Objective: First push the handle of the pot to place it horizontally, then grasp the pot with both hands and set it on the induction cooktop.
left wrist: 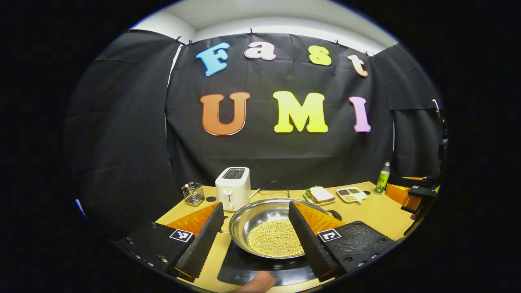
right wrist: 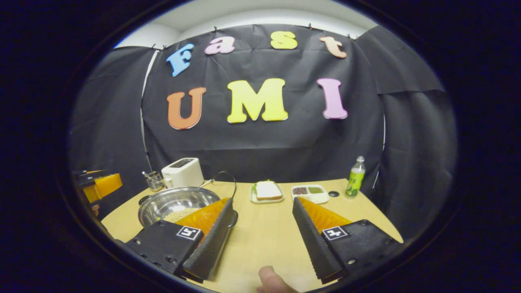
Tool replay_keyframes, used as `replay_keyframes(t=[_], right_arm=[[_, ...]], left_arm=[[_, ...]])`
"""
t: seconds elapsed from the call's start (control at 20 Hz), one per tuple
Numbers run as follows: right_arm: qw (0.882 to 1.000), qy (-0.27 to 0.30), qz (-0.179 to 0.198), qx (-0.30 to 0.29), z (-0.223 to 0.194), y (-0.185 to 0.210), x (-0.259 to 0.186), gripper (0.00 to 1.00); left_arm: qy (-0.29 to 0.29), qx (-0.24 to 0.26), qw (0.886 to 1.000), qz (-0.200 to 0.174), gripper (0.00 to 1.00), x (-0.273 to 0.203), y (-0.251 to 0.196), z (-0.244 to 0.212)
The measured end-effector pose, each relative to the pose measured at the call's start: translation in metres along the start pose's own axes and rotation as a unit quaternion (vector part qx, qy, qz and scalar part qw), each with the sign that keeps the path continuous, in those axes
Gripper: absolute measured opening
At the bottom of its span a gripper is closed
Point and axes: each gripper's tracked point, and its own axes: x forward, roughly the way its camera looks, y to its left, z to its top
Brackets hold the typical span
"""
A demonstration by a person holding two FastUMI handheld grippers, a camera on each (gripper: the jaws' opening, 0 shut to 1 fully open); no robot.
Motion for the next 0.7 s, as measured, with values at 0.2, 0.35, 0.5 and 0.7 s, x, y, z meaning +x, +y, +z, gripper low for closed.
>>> replay_keyframes(t=[0.2,0.35,0.5,0.7], right_arm=[[0.999,-0.033,-0.032,-0.02,0.037,-0.034,-0.065,0.94],[0.998,-0.055,-0.041,0.005,0.049,-0.051,-0.116,0.94],[0.997,-0.075,-0.021,0.006,0.057,-0.059,-0.145,0.94],[0.995,-0.081,-0.054,0.011,0.061,-0.081,-0.157,0.94]], left_arm=[[-0.018,-0.01,1.0,-0.016,0.95,-0.039,-0.033,0.027],[-0.03,-0.035,0.999,-0.017,0.95,-0.065,-0.059,0.038],[-0.039,-0.046,0.997,-0.05,0.95,-0.084,-0.094,0.046],[-0.046,-0.032,0.996,-0.069,0.95,-0.094,-0.115,0.058]])
